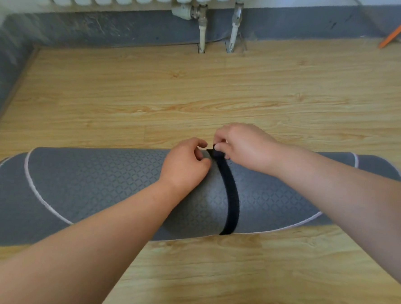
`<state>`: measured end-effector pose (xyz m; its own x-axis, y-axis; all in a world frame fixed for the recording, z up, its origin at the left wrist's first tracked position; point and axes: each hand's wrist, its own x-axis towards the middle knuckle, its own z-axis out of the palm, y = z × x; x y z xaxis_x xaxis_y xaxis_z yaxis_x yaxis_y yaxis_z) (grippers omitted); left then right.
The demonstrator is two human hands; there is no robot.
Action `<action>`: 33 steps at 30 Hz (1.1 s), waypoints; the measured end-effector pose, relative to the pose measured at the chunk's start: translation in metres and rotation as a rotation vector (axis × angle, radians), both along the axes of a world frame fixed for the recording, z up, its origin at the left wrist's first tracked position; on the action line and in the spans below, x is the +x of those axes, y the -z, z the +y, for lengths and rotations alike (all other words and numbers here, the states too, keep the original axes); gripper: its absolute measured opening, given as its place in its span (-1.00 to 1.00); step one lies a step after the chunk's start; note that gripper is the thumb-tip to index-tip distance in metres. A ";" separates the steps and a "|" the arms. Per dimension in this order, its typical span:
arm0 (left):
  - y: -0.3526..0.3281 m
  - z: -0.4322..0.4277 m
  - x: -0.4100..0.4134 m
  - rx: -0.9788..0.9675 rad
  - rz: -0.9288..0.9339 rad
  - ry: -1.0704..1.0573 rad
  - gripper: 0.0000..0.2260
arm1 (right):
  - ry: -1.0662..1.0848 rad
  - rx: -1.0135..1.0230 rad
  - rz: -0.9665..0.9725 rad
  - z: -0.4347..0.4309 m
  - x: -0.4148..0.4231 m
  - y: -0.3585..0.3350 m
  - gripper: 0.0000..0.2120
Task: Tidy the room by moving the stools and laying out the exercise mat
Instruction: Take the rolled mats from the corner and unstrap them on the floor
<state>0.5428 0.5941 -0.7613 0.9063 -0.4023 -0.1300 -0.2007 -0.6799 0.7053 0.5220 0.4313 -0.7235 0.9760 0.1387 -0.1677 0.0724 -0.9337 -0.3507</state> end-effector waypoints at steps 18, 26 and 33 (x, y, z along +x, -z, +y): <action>0.011 -0.011 0.017 0.272 -0.033 0.029 -0.77 | 0.402 0.475 0.376 -0.006 0.008 0.007 -0.75; 0.009 -0.018 0.027 0.301 0.008 0.029 -0.76 | 0.255 0.289 0.273 -0.007 -0.013 0.012 -0.72; -0.006 -0.007 0.033 0.121 0.145 -0.002 -0.65 | 0.285 0.287 0.219 -0.010 -0.011 0.011 -0.70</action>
<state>0.5760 0.5876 -0.7556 0.8753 -0.3739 -0.3065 -0.1015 -0.7619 0.6397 0.5105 0.4209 -0.7350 0.9279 -0.0591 -0.3680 -0.2776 -0.7685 -0.5765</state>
